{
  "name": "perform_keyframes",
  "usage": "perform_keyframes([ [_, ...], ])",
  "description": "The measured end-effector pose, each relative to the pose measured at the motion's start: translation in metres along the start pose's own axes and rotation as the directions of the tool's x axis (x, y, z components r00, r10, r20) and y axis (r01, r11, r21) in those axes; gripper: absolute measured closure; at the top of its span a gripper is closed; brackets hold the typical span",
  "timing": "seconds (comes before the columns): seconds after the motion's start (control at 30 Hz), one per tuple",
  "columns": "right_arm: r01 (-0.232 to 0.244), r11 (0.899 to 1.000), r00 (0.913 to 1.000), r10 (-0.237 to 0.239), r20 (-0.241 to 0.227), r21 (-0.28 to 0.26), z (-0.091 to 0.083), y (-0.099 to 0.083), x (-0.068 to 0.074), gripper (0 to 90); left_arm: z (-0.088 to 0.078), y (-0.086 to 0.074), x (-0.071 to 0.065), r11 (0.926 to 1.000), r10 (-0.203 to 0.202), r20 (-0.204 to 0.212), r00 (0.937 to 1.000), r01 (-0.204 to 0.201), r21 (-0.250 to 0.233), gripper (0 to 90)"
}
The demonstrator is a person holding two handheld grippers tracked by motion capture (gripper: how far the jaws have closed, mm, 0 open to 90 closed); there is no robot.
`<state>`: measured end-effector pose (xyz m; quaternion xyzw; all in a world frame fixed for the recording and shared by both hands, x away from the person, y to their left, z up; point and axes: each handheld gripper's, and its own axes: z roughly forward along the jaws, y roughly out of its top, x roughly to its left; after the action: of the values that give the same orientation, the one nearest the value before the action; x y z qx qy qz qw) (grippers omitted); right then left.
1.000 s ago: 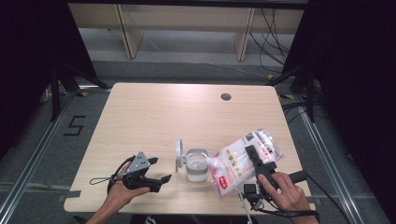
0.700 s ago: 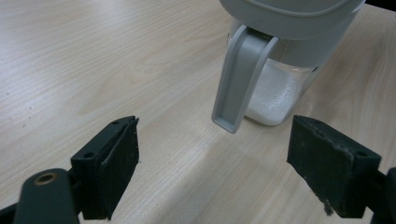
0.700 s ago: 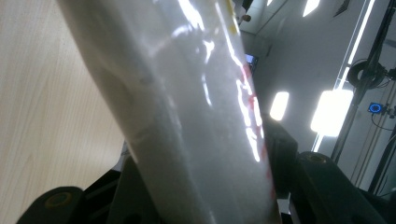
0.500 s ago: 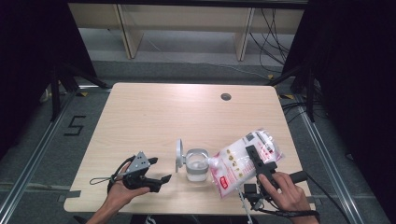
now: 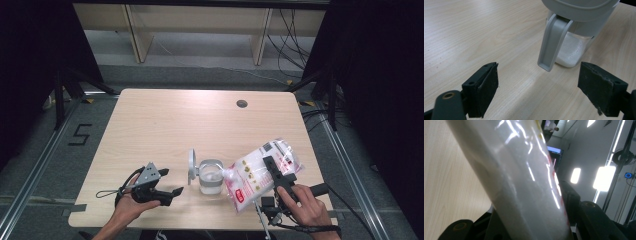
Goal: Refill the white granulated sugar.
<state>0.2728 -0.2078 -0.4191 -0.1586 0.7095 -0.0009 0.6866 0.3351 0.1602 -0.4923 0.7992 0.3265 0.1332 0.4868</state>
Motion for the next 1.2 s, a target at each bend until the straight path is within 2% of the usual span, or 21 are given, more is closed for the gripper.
perform_keyframes([
  [0.07,0.002,1.0,1.0,-0.002,0.0,-0.001,0.0003,-0.0002,-0.0002,63.1,-0.0003,0.0003,0.0002,1.0,0.001,0.002,1.0,-0.001,0.007,16.2],
  [0.13,0.037,0.999,0.9993,-0.037,0.007,-0.016,0.0019,-0.0003,-0.0027,63.2,-0.0006,0.0005,0.0007,0.9999,0.008,0.001,1.0,-0.008,0.006,16.3],
  [0.17,-0.005,1.0,0.9999,0.005,-0.009,0.004,0.0008,-0.0005,-0.0001,63.3,-0.0007,0.0004,0.0006,1.0,0.004,0.002,1.0,-0.004,0.007,16.2],
  [0.33,-0.007,1.0,1.0,0.007,0.001,-0.005,0.0009,-0.0005,0.0004,63.4,-0.001,0.0004,0.0001,0.9999,0.009,0.001,1.0,-0.009,0.007,16.3],
  [0.4,0.035,0.999,0.9994,-0.035,0.007,-0.022,0.0017,0.0005,-0.0031,63.4,0.0001,-0.0001,-0.0003,1.0,0.002,-0.008,1.0,-0.002,-0.003,16.3],
  [0.43,0.023,1.0,0.9997,-0.023,-0.011,-0.007,0.0005,0.0008,-0.0023,63.4,-0.0007,0.0003,0.0002,1.0,0.003,0.001,1.0,-0.003,0.009,16.2],
  [0.57,0.011,1.0,0.9999,-0.011,-0.01,-0.008,0.0013,0.0007,-0.0018,63.5,-0.0004,0.0003,0.0001,0.9999,0.007,0.003,1.0,-0.007,0.009,16.3],
  [0.6,-0.037,0.999,0.9993,0.037,-0.009,0.004,0.0009,0.0,0.0017,63.5,-0.0004,0.0002,0.0001,0.9999,0.006,0.003,1.0,-0.006,0.009,16.3],
  [0.67,-0.019,1.0,0.9998,0.019,-0.002,-0.005,0.0014,-0.0002,0.0,63.6,-0.0006,0.0002,0.0001,0.9999,0.007,0.003,1.0,-0.007,0.009,16.3],
  [0.7,-0.034,0.999,0.9994,0.034,-0.007,0.005,0.0005,0.0002,0.0007,63.6,-0.0008,0.0003,0.0001,0.9999,0.008,0.002,1.0,-0.008,0.011,16.2],
  [0.77,0.01,1.0,0.9999,-0.01,0.006,-0.014,0.0013,0.0005,-0.0029,63.6,-0.0008,0.0003,0.0003,0.9998,0.012,0.0,0.9999,-0.012,0.013,16.3],
  [0.83,-0.022,1.0,0.9998,0.022,0.0,-0.004,0.0003,0.0001,-0.0013,63.6,-0.0006,0.0002,0.0003,0.9998,0.013,0.0,0.9999,-0.013,0.014,16.2],
  [0.9,-0.005,1.0,0.9998,0.005,-0.018,0.006,-0.0005,-0.0003,-0.0032,63.7,-0.0006,0.0002,0.0003,0.9998,0.013,0.001,0.9999,-0.013,0.015,16.3],
  [0.93,-0.025,0.999,0.9992,0.026,-0.029,0.024,-0.0012,-0.0003,-0.0013,63.7,-0.0007,0.0002,0.0003,0.9998,0.013,0.001,0.9999,-0.013,0.014,16.2],
  [1.0,-0.034,0.999,0.9992,0.035,-0.018,0.012,-0.0004,-0.0009,-0.0001,63.7,-0.0005,0.0002,0.0,0.9999,0.009,0.002,1.0,-0.009,0.01,16.2],
  [1.07,-0.023,1.0,0.9994,0.024,-0.026,0.017,-0.0009,-0.0007,-0.0008,63.7,-0.0005,0.0002,0.0,0.9999,0.009,0.003,1.0,-0.009,0.011,16.2],
  [1.1,-0.026,1.0,0.9994,0.026,-0.022,0.015,-0.0007,-0.0005,-0.0011,63.7,-0.0004,0.0001,-0.0001,0.9999,0.009,0.003,1.0,-0.009,0.011,16.2],
  [1.13,-0.005,1.0,0.9999,0.005,-0.014,0.005,-0.0004,-0.0003,-0.0028,63.7,-0.0004,0.0001,0.0,0.9999,0.011,0.004,0.9999,-0.011,0.011,16.2],
  [1.2,0.006,1.0,1.0,-0.006,-0.001,-0.01,0.0003,-0.0003,-0.004,63.7,-0.0003,0.0001,0.0,0.9999,0.01,0.003,0.9999,-0.01,0.011,16.3],
])
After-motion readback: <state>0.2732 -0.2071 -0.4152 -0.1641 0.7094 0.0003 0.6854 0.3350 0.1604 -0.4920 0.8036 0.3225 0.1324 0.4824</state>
